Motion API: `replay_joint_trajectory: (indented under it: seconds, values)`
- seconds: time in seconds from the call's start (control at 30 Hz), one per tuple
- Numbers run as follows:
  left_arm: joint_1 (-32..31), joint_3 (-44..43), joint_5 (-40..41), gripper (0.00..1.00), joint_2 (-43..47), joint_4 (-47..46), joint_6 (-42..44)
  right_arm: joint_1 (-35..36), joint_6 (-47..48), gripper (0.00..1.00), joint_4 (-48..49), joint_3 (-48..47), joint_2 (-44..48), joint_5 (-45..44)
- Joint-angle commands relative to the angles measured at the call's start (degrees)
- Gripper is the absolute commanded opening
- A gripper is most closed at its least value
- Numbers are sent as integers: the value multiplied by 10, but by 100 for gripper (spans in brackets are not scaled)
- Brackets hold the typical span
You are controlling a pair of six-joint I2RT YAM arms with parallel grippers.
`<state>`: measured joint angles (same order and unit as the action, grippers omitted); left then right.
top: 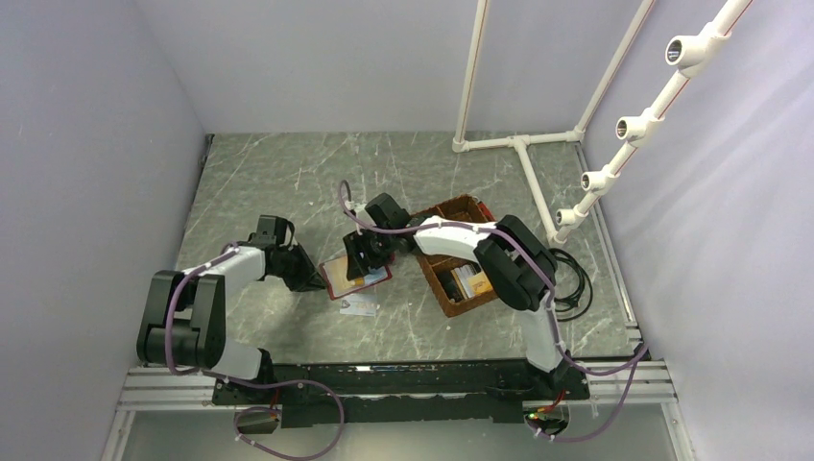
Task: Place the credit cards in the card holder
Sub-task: Insert the credit card into the card holder.
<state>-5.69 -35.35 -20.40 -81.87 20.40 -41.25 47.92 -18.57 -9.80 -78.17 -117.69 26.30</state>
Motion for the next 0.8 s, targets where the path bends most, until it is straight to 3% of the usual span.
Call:
replay_joint_trajectory:
  seconds: [0.0, 0.3, 0.37, 0.43, 0.53, 0.6, 0.77]
  values:
    - [-2, -25, 18, 17, -40, -3, 26, 3, 68, 57, 10, -28, -25, 34]
    - [-2, -40, 5, 17, -29, -7, 31, 38, 56, 58, 73, -70, -64, 104]
    - [-2, -47, 24, 17, -26, 15, 30, 36, 24, 57, 77, -67, -58, 68]
    - [3, -53, 57, 26, -17, 40, 30, 32, 22, 58, 39, -70, -39, 34]
    - [13, -59, 101, 52, 13, 85, 29, 32, 44, 63, -75, -77, 13, -47]
    - [15, -58, 121, 63, 59, 112, 23, 33, 47, 65, -126, -51, 54, -94]
    - [14, -14, 72, 66, 146, 120, -14, 36, 7, 65, -133, 34, 117, -89]
